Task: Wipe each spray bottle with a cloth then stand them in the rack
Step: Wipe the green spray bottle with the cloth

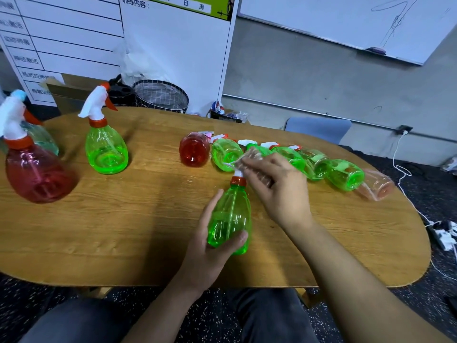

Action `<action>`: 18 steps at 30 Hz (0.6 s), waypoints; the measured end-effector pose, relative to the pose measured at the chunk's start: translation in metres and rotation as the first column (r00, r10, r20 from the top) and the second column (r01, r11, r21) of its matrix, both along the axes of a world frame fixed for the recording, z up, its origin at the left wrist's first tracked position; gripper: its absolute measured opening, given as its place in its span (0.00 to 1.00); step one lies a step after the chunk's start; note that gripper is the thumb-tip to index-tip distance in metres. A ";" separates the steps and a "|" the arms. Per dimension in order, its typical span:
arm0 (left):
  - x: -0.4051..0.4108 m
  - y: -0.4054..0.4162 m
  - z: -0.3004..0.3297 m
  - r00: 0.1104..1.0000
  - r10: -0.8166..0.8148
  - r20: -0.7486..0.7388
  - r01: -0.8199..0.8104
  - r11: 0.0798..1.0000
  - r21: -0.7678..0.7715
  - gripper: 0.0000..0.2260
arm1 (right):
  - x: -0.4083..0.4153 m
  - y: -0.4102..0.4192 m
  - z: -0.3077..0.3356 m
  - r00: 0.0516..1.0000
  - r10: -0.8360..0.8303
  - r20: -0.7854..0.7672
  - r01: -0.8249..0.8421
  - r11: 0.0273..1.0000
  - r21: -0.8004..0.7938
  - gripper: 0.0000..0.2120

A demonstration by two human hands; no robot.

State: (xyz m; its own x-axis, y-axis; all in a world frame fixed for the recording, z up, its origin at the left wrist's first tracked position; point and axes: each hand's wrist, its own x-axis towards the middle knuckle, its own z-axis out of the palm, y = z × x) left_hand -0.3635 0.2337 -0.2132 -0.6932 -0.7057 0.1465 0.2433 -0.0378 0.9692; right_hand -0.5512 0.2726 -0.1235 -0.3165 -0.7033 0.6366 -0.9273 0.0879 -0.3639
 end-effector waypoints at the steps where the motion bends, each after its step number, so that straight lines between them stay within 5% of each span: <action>1: 0.000 0.000 0.000 1.000 0.010 0.001 -0.010 1.000 -0.003 0.39 | -0.004 -0.001 0.000 0.995 -0.087 0.048 0.089 0.994 -0.056 0.12; 3: 0.000 0.000 0.001 1.000 0.024 0.002 -0.024 1.000 -0.009 0.39 | -0.005 0.000 -0.002 0.989 -0.110 0.102 0.120 0.988 -0.100 0.12; 7: -0.001 -0.002 -0.001 1.000 0.023 0.000 -0.023 1.000 0.003 0.40 | 0.012 0.004 -0.009 0.984 0.171 0.053 -0.173 0.985 0.019 0.13; 12: 0.000 0.000 0.000 1.000 0.020 0.002 -0.020 1.000 -0.008 0.39 | -0.012 0.005 -0.001 0.989 -0.126 0.070 0.133 0.987 -0.093 0.12; 18: -0.003 -0.003 -0.001 0.997 0.075 -0.033 -0.073 0.996 0.047 0.40 | -0.008 0.033 -0.024 0.997 -0.073 0.006 0.073 0.997 -0.004 0.13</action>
State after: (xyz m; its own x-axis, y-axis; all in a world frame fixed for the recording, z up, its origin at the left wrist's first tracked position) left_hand -0.3667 0.2304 -0.2140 -0.6341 -0.7613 0.1356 0.2803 -0.0629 0.9578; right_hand -0.5588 0.3056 -0.1474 -0.3704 -0.6758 0.6373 -0.9164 0.1537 -0.3697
